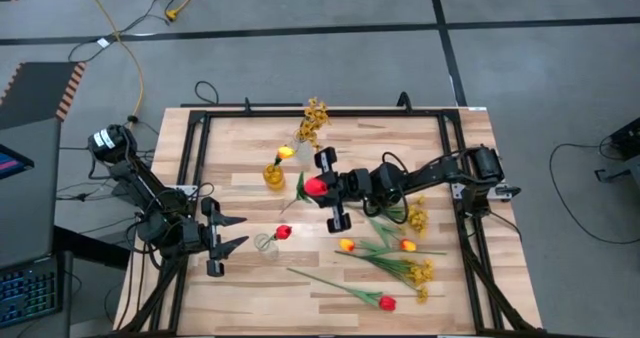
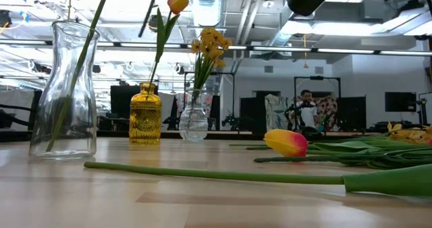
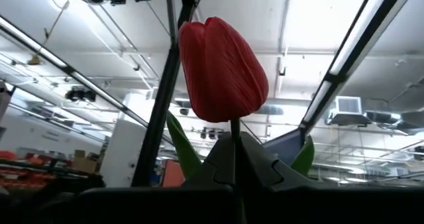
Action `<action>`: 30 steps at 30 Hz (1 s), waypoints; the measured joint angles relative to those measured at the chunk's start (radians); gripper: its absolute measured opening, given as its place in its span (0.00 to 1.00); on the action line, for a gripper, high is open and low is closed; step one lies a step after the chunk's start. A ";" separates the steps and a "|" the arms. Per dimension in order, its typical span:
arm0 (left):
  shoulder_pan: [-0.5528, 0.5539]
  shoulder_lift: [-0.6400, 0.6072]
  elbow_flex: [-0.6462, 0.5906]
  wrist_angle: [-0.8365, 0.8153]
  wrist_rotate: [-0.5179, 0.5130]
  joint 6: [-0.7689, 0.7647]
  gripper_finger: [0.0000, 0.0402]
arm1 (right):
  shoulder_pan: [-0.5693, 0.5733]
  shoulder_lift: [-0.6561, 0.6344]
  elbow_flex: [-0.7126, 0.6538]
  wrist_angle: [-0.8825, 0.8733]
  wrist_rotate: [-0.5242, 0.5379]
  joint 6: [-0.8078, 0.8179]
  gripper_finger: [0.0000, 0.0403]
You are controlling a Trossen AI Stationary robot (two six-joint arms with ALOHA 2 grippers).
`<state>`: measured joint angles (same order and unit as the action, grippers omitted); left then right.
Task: Sort flowers into vase by color
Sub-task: Put the top red tulip into the bottom transparent vase
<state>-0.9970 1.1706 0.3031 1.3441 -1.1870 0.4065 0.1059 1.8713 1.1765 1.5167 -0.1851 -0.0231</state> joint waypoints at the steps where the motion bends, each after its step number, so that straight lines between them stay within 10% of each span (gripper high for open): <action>1: 0.000 0.000 0.000 0.000 0.000 0.000 0.48 | 0.000 0.000 0.003 -0.005 -0.003 0.000 0.06; 17: 0.000 0.000 0.000 0.000 -0.003 0.000 0.48 | 0.031 0.003 0.107 -0.157 -0.055 -0.038 0.07; 30: 0.000 0.000 0.000 0.000 0.003 -0.002 0.48 | 0.020 0.252 0.364 -0.113 -0.113 0.160 0.07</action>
<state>-0.9970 1.1705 0.3035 1.3441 -1.1835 0.4046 0.1258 2.1232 1.5403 1.4037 -0.2981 0.1366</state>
